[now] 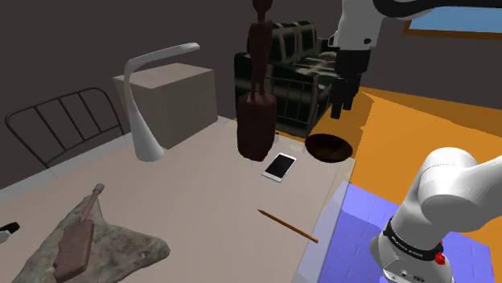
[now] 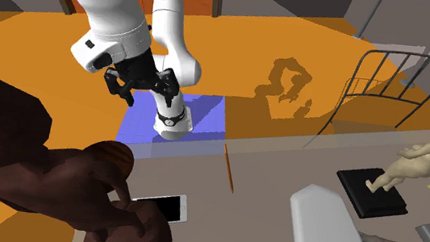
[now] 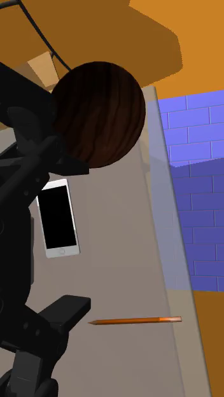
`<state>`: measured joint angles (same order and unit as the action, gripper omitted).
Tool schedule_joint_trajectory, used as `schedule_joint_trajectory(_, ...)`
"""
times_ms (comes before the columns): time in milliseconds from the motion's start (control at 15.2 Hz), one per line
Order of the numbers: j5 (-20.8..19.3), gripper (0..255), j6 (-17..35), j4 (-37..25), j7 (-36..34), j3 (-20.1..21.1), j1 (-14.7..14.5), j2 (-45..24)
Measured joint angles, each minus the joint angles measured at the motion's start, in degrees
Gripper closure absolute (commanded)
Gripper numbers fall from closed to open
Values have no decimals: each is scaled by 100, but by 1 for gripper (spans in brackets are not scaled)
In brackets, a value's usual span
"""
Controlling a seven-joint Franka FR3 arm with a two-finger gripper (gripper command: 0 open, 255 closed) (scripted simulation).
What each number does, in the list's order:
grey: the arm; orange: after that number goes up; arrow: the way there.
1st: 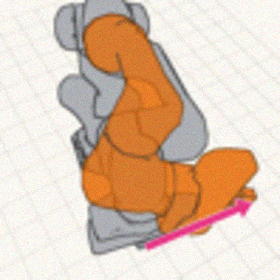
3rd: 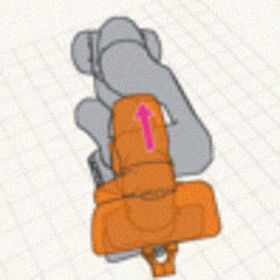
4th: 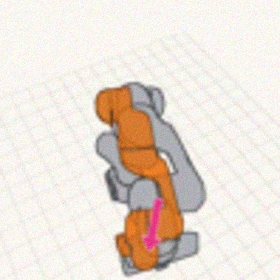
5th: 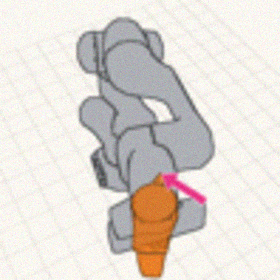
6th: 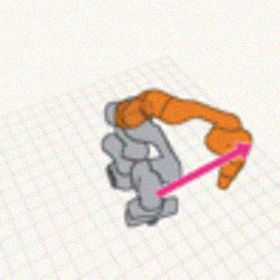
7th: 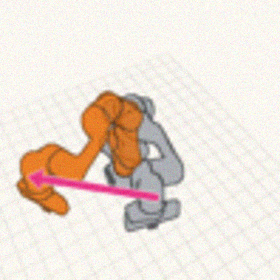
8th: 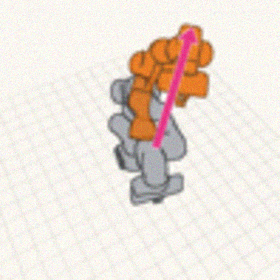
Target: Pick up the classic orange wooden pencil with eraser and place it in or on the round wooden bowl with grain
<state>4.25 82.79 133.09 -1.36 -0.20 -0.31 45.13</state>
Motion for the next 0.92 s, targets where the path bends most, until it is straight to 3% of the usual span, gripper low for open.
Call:
schedule_joint_trajectory(264, 82, 0, 232, 250, -208, 300, -92, 72)
schedule_joint_trajectory(924, 561, 0, 1487, 1251, -1316, 1892, -601, 9)
